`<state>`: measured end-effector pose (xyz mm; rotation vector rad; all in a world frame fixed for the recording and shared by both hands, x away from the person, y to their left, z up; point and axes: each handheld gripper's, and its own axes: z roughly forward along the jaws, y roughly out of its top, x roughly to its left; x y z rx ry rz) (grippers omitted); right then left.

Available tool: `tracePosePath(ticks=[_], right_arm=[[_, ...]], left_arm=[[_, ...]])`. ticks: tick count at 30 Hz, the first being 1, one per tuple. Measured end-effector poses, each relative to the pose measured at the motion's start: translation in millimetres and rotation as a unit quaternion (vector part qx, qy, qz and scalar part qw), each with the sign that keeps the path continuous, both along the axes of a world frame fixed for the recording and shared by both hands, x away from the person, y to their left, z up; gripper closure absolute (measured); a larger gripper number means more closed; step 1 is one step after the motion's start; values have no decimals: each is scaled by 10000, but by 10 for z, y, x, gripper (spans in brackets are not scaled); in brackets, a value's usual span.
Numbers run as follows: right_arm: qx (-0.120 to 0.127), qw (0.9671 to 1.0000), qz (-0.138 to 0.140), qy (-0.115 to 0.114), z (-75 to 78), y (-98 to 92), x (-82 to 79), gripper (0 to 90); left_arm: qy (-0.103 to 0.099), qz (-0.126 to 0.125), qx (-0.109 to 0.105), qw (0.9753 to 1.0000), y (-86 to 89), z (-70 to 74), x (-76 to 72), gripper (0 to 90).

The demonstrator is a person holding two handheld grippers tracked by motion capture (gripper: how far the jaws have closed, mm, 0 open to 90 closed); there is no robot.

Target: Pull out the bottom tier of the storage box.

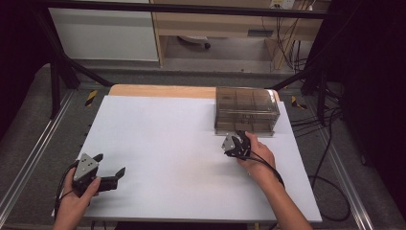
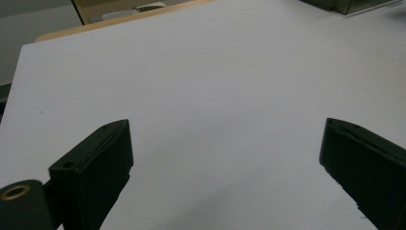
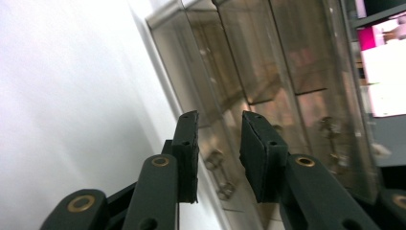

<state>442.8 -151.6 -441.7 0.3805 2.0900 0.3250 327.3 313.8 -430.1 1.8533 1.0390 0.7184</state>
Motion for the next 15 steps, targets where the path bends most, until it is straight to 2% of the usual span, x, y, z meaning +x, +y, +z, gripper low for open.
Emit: tracePosePath(ticks=[3,6,9,12,15], right_arm=[[238,9992,61,327,27,-30,12,631],[599,9963,78,614,86,-82,26,608],[741,9948,64,697,122,-105,38,578],[969,9911,61,911,182,-138,64,555],[1243,9861,65,1103,227,-153,81,517]], left_arm=[[6,7,2,10000,-1,-1,1,44],[9,-1,5,10000,-5,-3,3,44],[22,-2,9,10000,-8,-7,8,44],[21,-2,-1,10000,-6,-6,8,44],[26,-2,-14,10000,-5,-5,4,44]])
